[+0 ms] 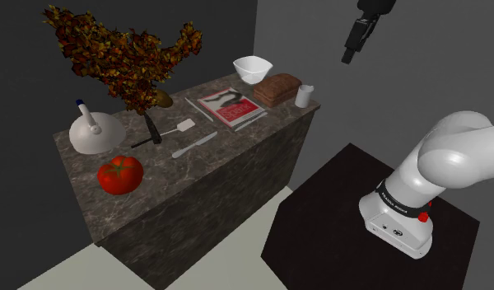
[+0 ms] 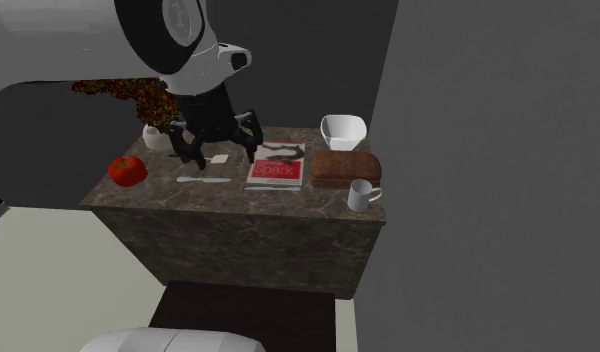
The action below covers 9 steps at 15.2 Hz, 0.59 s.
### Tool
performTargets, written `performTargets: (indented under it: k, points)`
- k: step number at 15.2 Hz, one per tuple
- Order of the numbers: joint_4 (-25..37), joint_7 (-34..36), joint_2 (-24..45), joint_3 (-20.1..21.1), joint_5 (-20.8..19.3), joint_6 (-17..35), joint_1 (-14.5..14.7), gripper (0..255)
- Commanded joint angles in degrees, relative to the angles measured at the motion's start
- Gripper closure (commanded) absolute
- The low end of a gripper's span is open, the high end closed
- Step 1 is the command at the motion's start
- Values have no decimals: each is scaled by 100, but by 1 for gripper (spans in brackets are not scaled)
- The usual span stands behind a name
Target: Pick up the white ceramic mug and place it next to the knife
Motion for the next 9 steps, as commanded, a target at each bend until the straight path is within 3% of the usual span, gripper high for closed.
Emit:
performTargets:
  k: [1, 9]
  points:
    - [0, 0, 0, 0, 0, 0, 0, 0]
    - [-40, -649, 1246, -619, -364, 1094, -206, 0]
